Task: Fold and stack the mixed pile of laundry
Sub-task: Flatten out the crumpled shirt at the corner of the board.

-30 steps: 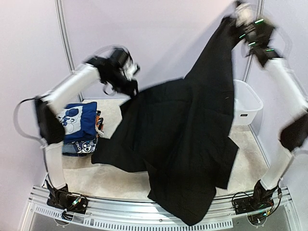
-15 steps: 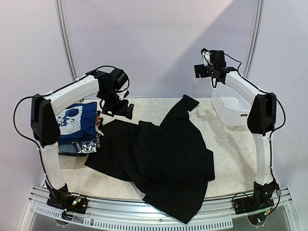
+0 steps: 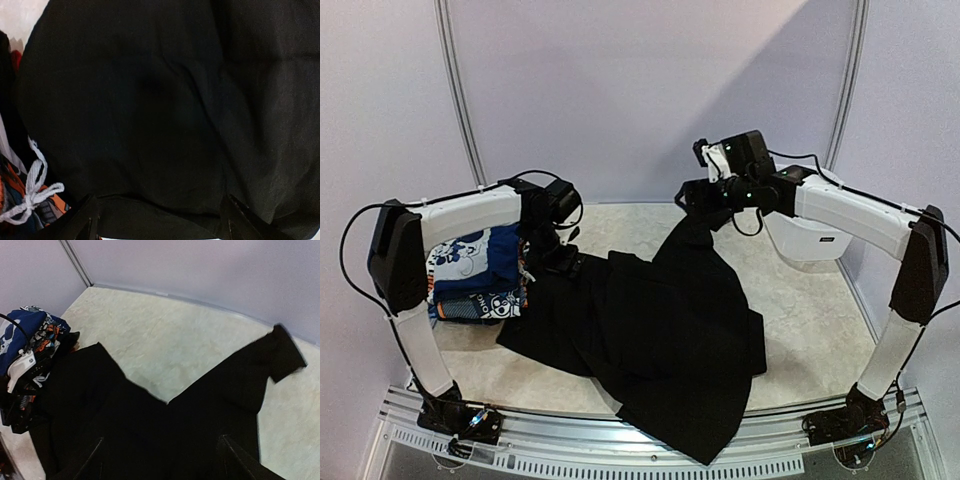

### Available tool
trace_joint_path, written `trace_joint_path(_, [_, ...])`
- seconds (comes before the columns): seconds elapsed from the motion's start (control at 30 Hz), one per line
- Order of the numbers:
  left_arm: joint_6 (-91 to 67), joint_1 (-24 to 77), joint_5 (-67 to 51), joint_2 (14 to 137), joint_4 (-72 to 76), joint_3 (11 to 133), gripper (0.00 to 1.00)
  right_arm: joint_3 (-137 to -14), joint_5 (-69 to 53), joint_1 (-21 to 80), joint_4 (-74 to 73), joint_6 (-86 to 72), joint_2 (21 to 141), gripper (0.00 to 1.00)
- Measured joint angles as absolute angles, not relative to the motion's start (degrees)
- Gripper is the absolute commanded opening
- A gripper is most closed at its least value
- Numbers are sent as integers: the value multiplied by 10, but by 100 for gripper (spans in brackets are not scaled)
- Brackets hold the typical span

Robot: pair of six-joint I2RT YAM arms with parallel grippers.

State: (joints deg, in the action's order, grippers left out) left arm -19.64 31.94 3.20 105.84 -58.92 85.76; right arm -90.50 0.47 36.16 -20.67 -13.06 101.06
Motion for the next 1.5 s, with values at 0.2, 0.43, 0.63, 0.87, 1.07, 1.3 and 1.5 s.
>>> trace_joint_path(0.2, [-203, 328, 28, 1053, -579, 844, 78, -903, -29, 385, -282, -212, 1044, 57])
trace_joint_path(0.43, [-218, 349, 24, 1053, -567, 841, 78, -951, -36, 385, -401, -272, 1157, 48])
trace_joint_path(0.63, [-229, 361, 25, 1053, -566, 825, 77, -955, -36, 380, -455, -289, 1220, 43])
trace_joint_path(0.87, [-241, 367, 29, 1053, -566, 819, 75, -956, -36, 339, -469, -291, 1253, 42])
trace_joint_path(1.07, [-248, 369, 30, 1050, -568, 816, 74, -971, -46, 295, -473, -289, 1267, 41])
trace_joint_path(1.3, [-247, 369, 35, 1044, -593, 822, 72, -1030, -72, 243, -492, -266, 1304, 40])
trace_joint_path(1.5, [-225, 374, 36, 1039, -616, 834, 71, -1105, -87, 189, -519, -239, 1348, 39])
